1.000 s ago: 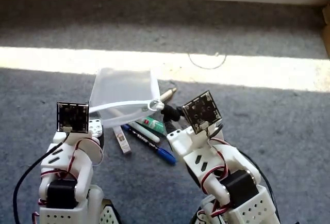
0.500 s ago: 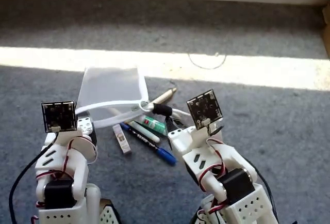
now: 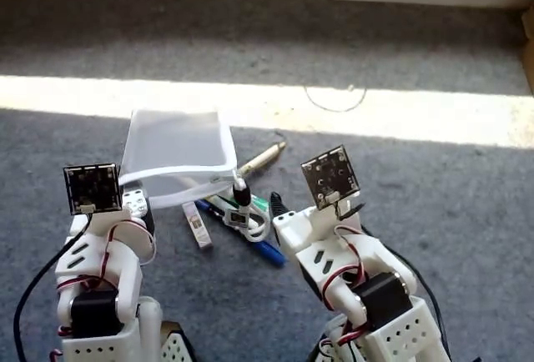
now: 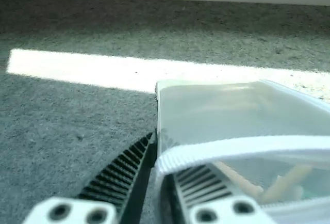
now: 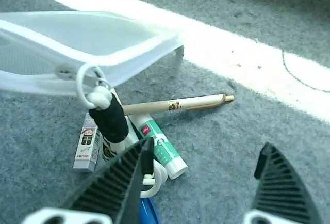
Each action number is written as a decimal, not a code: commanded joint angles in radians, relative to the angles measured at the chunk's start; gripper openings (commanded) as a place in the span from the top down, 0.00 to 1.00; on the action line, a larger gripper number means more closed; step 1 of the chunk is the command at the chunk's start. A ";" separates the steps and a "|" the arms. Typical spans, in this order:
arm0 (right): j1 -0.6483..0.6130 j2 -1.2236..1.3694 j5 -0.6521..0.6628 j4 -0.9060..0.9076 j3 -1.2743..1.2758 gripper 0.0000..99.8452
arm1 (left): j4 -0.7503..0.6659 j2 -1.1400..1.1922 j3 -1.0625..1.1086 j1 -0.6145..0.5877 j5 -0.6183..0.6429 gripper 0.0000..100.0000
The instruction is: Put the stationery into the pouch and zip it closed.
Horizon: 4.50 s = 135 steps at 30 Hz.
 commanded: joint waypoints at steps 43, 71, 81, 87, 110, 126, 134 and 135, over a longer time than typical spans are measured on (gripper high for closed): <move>0.061 0.464 -0.097 0.002 -0.197 0.73 | 0.052 0.007 -0.344 0.064 0.032 0.99; 0.062 0.466 -0.098 -0.076 -0.191 0.73 | 0.359 0.935 -1.073 -0.001 0.063 0.99; 0.062 0.467 -0.219 -0.070 -0.260 0.73 | 0.397 0.989 -1.044 -0.084 0.081 0.99; 0.061 0.467 -0.307 -0.068 -0.369 0.73 | 0.390 0.989 -0.986 -0.084 0.132 0.99; 0.056 1.349 -0.680 0.374 -1.365 0.73 | 0.304 0.989 -0.892 -0.087 0.133 0.99; 0.062 1.638 -0.885 0.338 -1.426 0.73 | 0.290 0.989 -0.892 -0.087 0.133 0.99; 0.079 1.758 -0.885 0.265 -1.426 0.73 | 0.296 0.989 -0.892 -0.087 0.129 0.99; 0.081 1.771 -0.885 0.263 -1.426 0.73 | 0.296 0.989 -0.892 -0.087 0.129 0.99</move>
